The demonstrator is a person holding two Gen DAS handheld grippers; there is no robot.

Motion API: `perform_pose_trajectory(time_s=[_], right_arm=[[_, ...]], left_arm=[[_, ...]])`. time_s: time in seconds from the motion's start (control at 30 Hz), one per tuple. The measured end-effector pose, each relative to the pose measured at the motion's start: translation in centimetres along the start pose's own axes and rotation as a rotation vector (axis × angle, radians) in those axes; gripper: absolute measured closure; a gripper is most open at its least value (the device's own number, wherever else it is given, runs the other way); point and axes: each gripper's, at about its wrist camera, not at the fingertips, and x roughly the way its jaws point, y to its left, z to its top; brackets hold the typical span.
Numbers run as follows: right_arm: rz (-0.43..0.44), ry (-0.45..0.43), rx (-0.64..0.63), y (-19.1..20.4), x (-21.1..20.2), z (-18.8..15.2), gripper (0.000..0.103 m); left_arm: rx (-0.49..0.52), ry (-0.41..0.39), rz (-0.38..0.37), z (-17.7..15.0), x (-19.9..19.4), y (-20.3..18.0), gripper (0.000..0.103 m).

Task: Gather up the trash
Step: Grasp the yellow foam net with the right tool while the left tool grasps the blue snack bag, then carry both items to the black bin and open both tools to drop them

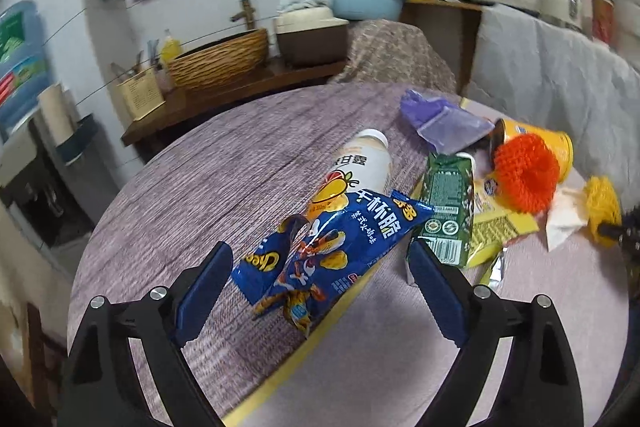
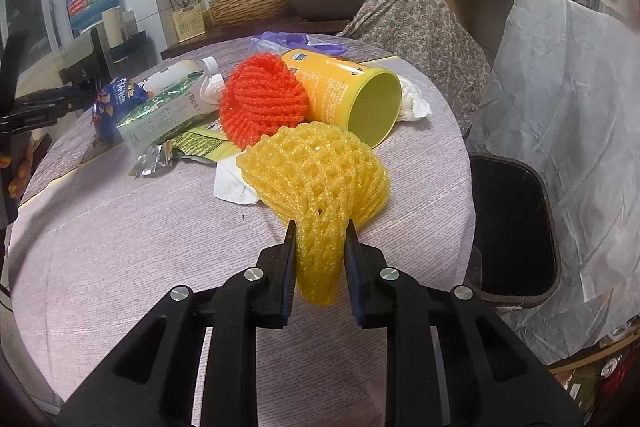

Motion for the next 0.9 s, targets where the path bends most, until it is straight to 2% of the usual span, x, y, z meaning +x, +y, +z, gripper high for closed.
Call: perform_pose_trajectory(time_s=[0.07, 0.17, 0.2, 0.3, 0.37, 0.43, 0.5, 0.53, 0.73, 0.9], right_arm=[[0.003, 0.002, -0.003, 0.1, 0.0, 0.0, 0.08], [0.005, 0.001, -0.005, 0.2, 0.0, 0.0, 0.08], [0.006, 0.002, -0.007, 0.2, 0.1, 0.0, 0.08], [0.01, 0.004, -0.006, 0.2, 0.1, -0.1, 0.08], [0.011, 0.006, -0.007, 0.2, 0.1, -0.1, 0.08], [0.012, 0.006, -0.008, 0.2, 0.1, -0.1, 0.08], [0.015, 0.005, -0.005, 0.2, 0.0, -0.1, 0.08], [0.016, 0.005, -0.004, 0.2, 0.0, -0.1, 0.08], [0.03, -0.002, -0.013, 0.5, -0.2, -0.4, 0.08], [0.048, -0.006, -0.018, 0.7, -0.6, -0.7, 0.08]], left_arm=[[0.04, 0.025, -0.03, -0.1, 1.1, 0.2, 0.015], [0.093, 0.076, -0.009, -0.5, 2.5, 0.0, 0.02], [0.102, 0.084, -0.009, -0.6, 2.7, -0.1, 0.028], [0.133, 0.098, 0.027, -1.0, 3.0, -0.6, 0.042], [0.135, 0.101, 0.019, -1.4, 2.7, -0.7, 0.052], [0.145, 0.098, 0.025, -1.8, 2.4, -0.8, 0.068], [0.145, 0.089, 0.025, -2.2, 1.9, -1.0, 0.076], [0.138, 0.085, 0.022, -2.3, 1.7, -1.1, 0.087], [0.083, 0.054, -0.02, -3.3, -0.1, -1.3, 0.091], [-0.003, -0.002, -0.039, -4.4, -2.5, -1.7, 0.091]])
